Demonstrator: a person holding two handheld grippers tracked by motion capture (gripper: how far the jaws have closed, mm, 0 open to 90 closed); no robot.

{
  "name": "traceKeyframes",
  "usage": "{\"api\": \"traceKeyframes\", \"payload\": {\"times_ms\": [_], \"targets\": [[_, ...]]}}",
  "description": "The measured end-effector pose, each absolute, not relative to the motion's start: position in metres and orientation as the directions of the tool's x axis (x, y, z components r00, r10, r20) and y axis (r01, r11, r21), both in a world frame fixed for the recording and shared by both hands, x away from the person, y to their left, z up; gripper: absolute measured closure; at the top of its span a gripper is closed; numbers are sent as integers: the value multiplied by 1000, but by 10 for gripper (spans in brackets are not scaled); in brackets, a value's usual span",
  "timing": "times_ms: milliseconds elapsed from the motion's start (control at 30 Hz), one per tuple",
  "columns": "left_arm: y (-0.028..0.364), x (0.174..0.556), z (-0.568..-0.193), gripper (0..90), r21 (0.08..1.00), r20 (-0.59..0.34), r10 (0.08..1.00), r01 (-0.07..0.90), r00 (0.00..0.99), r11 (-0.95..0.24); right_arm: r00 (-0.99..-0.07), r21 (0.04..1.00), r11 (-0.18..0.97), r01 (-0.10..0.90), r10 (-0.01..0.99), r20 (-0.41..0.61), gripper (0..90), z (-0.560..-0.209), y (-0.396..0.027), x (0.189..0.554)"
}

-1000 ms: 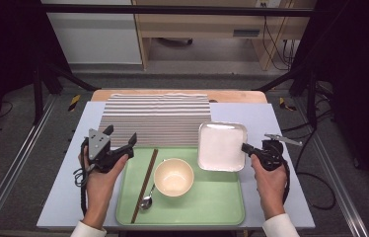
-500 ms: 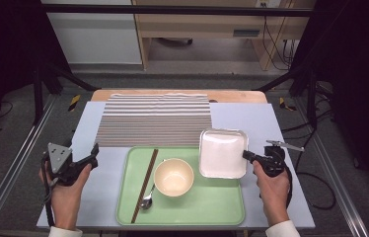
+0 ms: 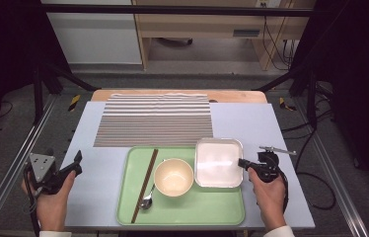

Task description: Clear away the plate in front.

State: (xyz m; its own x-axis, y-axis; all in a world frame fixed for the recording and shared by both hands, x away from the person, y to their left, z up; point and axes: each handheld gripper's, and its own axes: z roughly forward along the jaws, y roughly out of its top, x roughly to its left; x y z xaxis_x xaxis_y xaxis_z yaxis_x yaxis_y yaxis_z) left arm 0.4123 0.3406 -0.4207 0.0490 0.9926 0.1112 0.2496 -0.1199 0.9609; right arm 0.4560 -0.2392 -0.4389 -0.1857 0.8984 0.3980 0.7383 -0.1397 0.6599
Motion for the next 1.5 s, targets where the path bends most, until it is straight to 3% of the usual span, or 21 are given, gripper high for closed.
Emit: {"api": "traceKeyframes", "payload": {"times_ms": [1167,1367,1500], "targets": [[328,414,-426,155,946,156,984,275,87,-174,-159,575,-93,813,915,372,867,-462,-221,425],[329,415,-427,155,945,158,984,276,85,-176,-198,600,-44,799,922,332,690,-459,-218,415],[329,415,-427,154,945,158,984,277,84,-175,-239,661,-21,750,923,301,641,-450,-217,410]]}}
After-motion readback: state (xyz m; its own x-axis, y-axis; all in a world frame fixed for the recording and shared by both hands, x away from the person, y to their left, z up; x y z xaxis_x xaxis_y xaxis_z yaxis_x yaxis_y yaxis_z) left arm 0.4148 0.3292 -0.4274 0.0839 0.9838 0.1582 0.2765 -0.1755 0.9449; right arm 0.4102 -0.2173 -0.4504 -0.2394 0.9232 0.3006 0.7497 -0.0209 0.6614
